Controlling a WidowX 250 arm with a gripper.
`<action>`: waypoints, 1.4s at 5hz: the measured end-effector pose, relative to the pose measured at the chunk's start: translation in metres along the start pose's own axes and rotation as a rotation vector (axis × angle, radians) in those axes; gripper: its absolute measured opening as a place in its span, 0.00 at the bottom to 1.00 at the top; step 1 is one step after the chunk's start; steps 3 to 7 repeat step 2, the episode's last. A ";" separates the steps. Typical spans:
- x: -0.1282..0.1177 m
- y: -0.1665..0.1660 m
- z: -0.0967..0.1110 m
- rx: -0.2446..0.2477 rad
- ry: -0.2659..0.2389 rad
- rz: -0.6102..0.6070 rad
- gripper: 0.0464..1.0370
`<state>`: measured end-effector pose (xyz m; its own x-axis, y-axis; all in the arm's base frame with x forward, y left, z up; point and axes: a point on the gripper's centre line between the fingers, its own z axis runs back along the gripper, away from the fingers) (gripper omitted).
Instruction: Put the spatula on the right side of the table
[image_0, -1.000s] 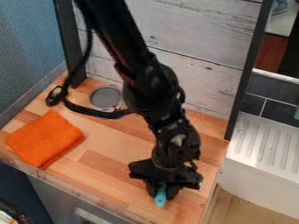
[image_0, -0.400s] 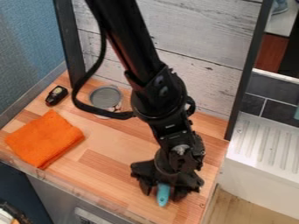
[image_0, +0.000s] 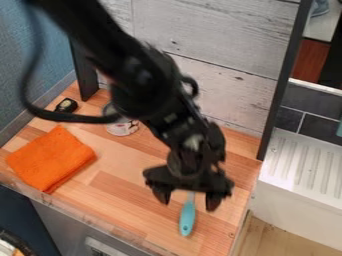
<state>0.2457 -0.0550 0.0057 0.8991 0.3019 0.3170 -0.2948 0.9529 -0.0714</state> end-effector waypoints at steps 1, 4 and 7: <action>0.011 -0.002 0.023 -0.059 -0.027 0.014 0.97; 0.018 0.003 0.029 -0.062 -0.015 0.039 0.97; 0.018 0.003 0.029 -0.062 -0.015 0.039 0.97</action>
